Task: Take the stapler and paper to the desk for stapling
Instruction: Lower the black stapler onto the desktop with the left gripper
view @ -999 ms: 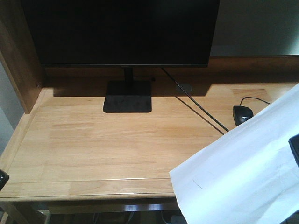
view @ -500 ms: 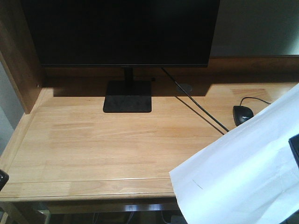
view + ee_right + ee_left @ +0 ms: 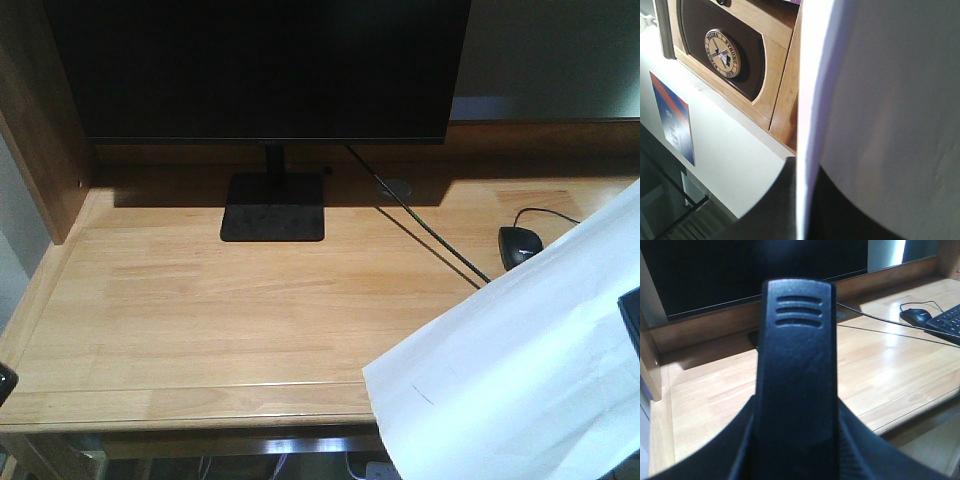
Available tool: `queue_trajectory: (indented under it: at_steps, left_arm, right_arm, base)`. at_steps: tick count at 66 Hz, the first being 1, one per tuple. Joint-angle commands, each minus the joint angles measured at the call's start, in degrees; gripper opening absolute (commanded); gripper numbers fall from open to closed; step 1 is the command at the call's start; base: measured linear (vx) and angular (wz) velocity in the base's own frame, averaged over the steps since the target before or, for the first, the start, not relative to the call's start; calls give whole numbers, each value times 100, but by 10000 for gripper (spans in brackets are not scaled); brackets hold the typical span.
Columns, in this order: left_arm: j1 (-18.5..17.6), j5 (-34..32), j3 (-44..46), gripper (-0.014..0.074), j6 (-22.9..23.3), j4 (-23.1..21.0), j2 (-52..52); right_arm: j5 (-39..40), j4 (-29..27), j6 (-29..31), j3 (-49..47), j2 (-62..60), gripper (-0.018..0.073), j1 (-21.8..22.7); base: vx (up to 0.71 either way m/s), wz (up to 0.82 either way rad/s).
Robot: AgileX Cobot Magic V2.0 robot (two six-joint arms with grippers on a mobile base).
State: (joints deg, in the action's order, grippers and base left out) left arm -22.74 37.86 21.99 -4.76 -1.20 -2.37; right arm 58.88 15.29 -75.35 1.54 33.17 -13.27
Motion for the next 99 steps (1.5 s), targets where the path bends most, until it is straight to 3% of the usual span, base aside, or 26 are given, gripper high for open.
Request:
queue_trajectory:
  at_steps: [1,14,25,37,45,56,66,72,79,92,99]
  left_arm:
    - [-14,-1088,200,-7,171,-20,-125]
    - [-14,-1580,623,-7,153,-12,-1116]
    - [-25,-1220,1556,-7,-134,-124,-2649]
    - [-31,-779,2582,-7,-1515,-1122,-4314]
    - [-31,-723,3095,-7,-2938,-2302,-5386]
    - [-31,-652,3520,-7,-5164,-4268,-6633]
    - [-31,140,3989,-7,-6760,-5102,-7576]
    - [27,705,4339,-7,-7293,-5338,-8137]
    - [218,1076,4700,-7,-7528,-5397,-8647]
    - [852,1317,5087,-7,-7760,-5458,-9165]
    - [1198,1607,5082,-7,-8274,-5688,-9371]
  right_arm:
    - [351,-16,34,21,24,-5,3]
    - [351,-16,34,21,24,-5,3]
    - [351,-16,34,21,24,-5,3]
    - [351,-16,34,21,24,-5,3]
    - [351,-16,34,21,24,-5,3]
    - [351,-16,34,21,24,-5,3]
    - [357,-16,34,21,24,-5,3]
    - [357,-16,34,21,24,-5,3]
    - [357,-16,34,21,24,-5,3]
    - [357,-16,34,21,24,-5,3]
    - [357,-16,34,21,24,-5,3]
  base:
    - [0,0]
    - [0,0]
    - [0,0]
    - [0,0]
    - [0,0]
    - [0,0]
    - [0,0]
    - [0,0]
    - [0,0]
    - [0,0]
    - [0,0]
